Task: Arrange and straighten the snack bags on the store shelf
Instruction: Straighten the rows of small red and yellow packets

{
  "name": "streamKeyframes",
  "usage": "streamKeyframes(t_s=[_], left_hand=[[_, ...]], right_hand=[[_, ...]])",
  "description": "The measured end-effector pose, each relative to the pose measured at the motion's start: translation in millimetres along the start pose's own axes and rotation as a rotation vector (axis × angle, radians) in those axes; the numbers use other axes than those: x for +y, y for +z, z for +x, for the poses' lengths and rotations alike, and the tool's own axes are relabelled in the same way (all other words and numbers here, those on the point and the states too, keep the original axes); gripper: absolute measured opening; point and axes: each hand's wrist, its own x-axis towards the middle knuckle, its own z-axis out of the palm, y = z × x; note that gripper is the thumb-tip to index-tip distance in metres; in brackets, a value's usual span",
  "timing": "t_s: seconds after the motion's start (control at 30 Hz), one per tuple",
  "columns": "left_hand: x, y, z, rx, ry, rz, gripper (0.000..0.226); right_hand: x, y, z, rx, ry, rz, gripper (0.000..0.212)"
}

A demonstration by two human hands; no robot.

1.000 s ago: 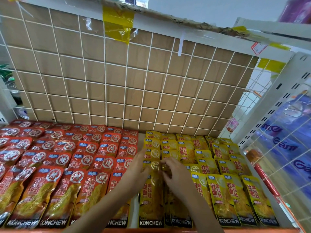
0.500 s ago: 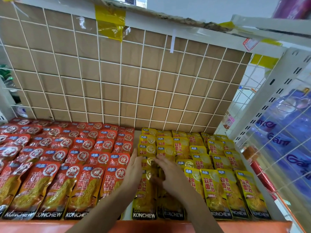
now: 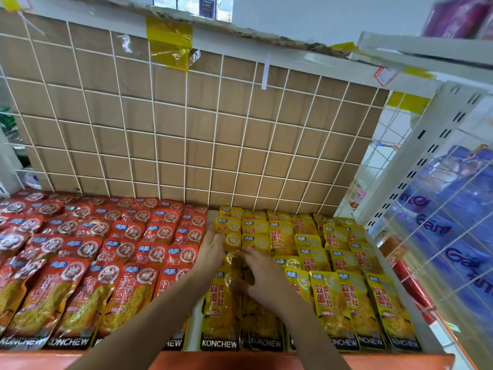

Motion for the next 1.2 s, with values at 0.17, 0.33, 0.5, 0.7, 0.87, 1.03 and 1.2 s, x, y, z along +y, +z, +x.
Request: streamKeyframes(t_s=[0.17,0.33,0.5,0.7,0.87,1.03,1.2], left_hand=[[0,0,2,-0.016,0.061,0.002,0.034],[-5,-3,8,-0.046,0.056,0.009,0.034],[-3,-6,10,-0.062,0.131,0.061,0.047],[8,-14,19,-0.138,0.32,0.275,0.048],[17,-19,34,-0.219,0.487,0.821,0.047],[8,-13,42,-0.31,0.535,1.174,0.056],[-5,-5,46,-0.291,0.5,1.234,0.069]], right_hand=[[0,2,2,0.008,-0.006,-0.005,0.066],[1,3,4,0.023,-0.004,0.005,0.064],[6,-2,2,0.119,0.007,0.052,0.059],[19,-16,-3,0.221,0.079,0.022,0.051],[31,-24,1,0.248,0.196,-0.018,0.043],[42,-33,16,0.183,0.276,-0.026,0.041],[49,-40,37,0.138,0.266,-0.02,0.033]])
